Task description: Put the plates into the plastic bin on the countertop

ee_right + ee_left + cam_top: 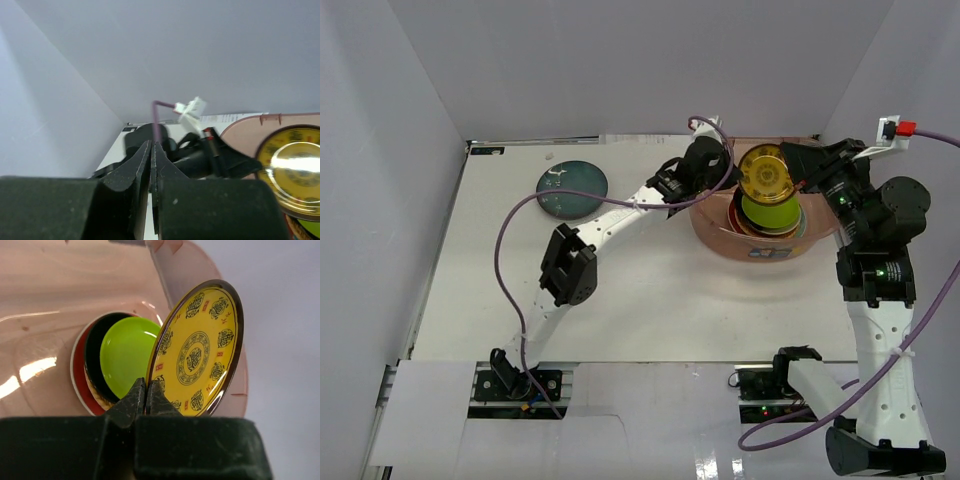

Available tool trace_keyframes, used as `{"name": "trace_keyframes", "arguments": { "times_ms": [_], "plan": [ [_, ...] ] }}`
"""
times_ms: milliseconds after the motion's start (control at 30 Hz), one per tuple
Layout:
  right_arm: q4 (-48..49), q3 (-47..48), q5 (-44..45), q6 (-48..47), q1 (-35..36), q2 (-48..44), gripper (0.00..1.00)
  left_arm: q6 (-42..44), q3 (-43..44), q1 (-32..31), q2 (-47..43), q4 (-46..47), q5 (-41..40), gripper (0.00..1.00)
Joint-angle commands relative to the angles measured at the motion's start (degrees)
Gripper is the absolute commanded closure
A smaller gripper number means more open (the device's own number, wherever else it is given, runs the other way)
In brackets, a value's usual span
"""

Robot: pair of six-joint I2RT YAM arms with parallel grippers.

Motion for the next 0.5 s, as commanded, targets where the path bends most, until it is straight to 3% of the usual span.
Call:
{"name": "trace_keyframes", "arguments": {
  "times_ms": [0, 200, 233, 333, 367, 467],
  "plan": [
    [-1.44, -0.86, 0.73, -1.67, 2.84, -1.53, 0.92, -1.57, 10.31, -1.37, 5.37, 0.9, -0.04, 1.0],
    [-5.04, 0.19, 3.63, -5.01, 5.14, -3.73, 0.92, -3.16, 11.76, -1.37, 10.59, 5.47, -2.32, 0.96],
    [-5.05, 0.1, 3.19, -5.1, 5.4, -4.08, 0.92, -3.16, 11.67, -1.2, 11.12, 5.99, -2.76, 0.83],
    [-5.31, -0.51, 2.75, -5.19, 5.66, -4.34, 0.92, -3.69, 11.06, -0.32, 10.69, 5.91, -2.07, 0.59],
    [-5.49, -0.69, 2.75, -5.54, 5.75, -4.61, 0.92, -3.78, 10.7, -0.05, 10.07, 5.91, -1.71, 0.43],
    [-5.66, -2.26, 2.58, -5.89, 5.84, -5.13, 0.92, -2.03, 8.16, 1.7, 4.74, 6.35, -0.74, 0.28]
  ]
}}
